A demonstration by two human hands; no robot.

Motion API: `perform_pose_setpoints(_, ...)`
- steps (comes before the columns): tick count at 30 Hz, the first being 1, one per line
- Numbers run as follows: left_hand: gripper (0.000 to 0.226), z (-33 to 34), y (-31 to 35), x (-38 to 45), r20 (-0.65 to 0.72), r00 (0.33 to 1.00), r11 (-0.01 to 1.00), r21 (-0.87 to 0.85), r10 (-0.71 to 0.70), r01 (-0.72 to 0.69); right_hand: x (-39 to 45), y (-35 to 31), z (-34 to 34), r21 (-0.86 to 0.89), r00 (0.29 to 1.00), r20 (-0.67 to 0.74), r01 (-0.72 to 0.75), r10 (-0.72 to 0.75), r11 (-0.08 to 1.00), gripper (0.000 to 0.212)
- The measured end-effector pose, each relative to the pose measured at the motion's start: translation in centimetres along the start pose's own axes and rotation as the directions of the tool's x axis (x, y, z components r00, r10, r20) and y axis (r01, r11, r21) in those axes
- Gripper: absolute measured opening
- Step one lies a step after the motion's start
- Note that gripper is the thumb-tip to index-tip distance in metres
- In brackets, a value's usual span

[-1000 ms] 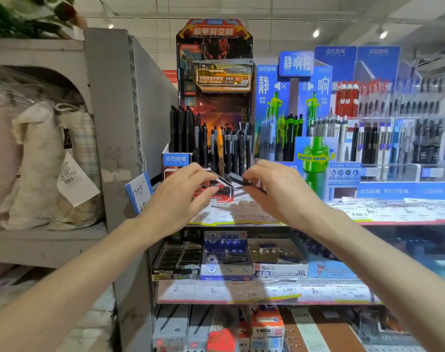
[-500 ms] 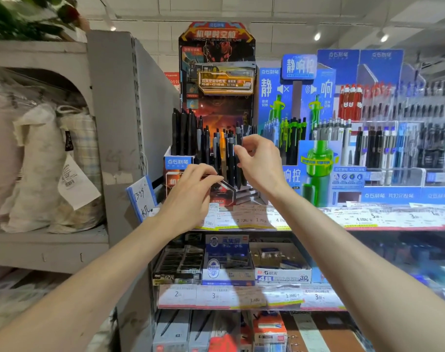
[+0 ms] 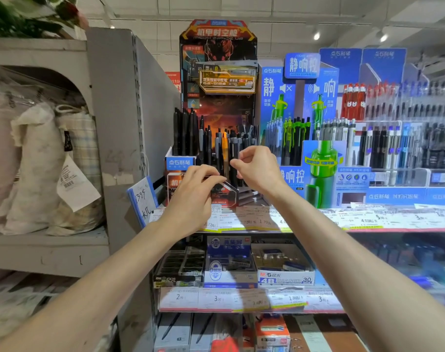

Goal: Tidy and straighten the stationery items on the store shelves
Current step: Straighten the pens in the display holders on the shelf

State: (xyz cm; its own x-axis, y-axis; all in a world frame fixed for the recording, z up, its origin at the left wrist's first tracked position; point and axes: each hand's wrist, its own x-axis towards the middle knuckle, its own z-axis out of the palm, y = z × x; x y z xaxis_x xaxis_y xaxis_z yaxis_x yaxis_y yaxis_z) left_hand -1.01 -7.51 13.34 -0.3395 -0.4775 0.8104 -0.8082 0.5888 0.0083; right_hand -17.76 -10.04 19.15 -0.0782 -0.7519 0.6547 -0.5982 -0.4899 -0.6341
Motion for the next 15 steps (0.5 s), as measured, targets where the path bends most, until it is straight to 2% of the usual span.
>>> perform_pose_setpoints(5, 0.049, 0.21, -0.05, -0.15, -0.01, 1.0, 1.0, -0.017, -0.014, 0.014, -0.01, 0.32, 0.38, -0.083, 1.0, 0.003, 0.015, -0.015, 0.996, 0.012)
perform_pose_setpoints(15, 0.047, 0.46, 0.17, -0.3, -0.035, 0.998, 0.997, -0.061, -0.052, 0.05, -0.54, 0.33, 0.56, -0.141, 1.0, 0.005, 0.011, -0.011, 0.99, 0.02)
